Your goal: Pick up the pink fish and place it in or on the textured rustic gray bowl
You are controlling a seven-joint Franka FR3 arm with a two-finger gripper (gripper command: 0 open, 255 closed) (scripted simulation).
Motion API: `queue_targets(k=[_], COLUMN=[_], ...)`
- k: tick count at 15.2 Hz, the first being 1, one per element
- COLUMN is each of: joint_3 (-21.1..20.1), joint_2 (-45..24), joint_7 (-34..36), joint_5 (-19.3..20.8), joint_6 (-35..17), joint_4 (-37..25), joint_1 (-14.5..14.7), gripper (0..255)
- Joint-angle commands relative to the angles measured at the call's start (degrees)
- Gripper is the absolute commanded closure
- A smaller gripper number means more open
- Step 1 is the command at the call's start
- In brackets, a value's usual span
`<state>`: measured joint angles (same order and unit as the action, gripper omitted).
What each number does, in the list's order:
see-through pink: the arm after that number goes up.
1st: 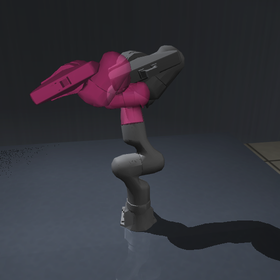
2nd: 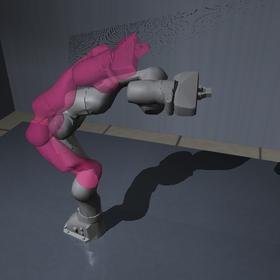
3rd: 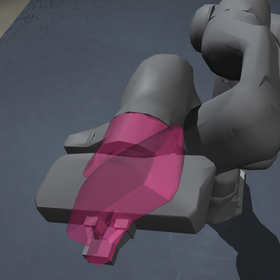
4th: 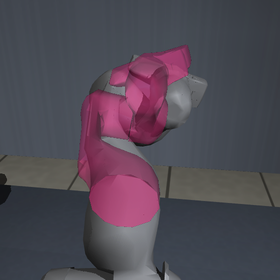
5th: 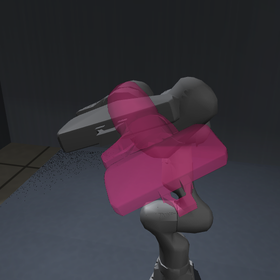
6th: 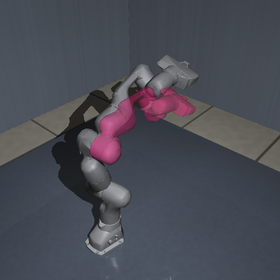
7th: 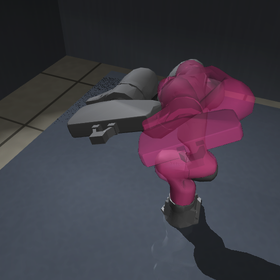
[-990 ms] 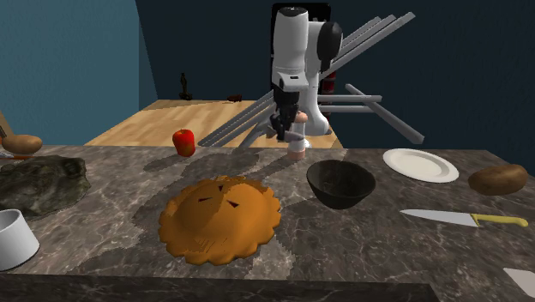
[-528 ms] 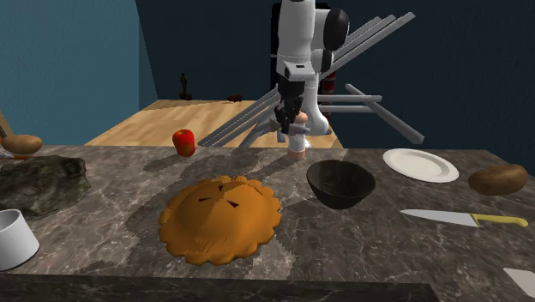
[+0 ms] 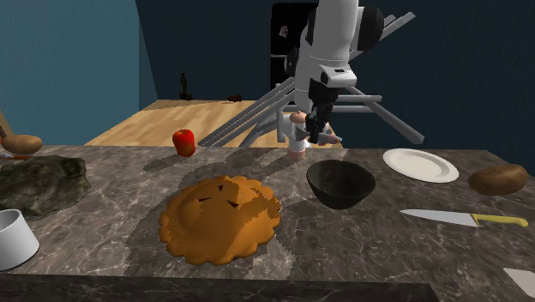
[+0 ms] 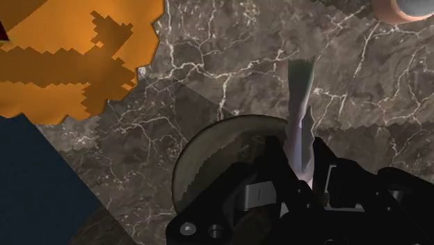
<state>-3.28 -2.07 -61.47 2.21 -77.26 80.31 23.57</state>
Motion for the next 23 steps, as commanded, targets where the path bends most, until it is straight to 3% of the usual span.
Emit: queue_targets(k=[1,5,18,23], joint_3=[-1.2,-3.4,-3.1,-3.1], joint_2=[-3.2,-12.8,-7.5,-7.4], joint_7=[2.4,7.5,7.5,7.5], joint_5=[0.0,0.9,0.2,0.2], joint_6=[1.0,4.8,-7.8,-8.2], joint_4=[-4.1,-17.3,0.6,1.1], joint_1=[1.3,4.6,4.1,4.1], gripper=[255,255,255,255])
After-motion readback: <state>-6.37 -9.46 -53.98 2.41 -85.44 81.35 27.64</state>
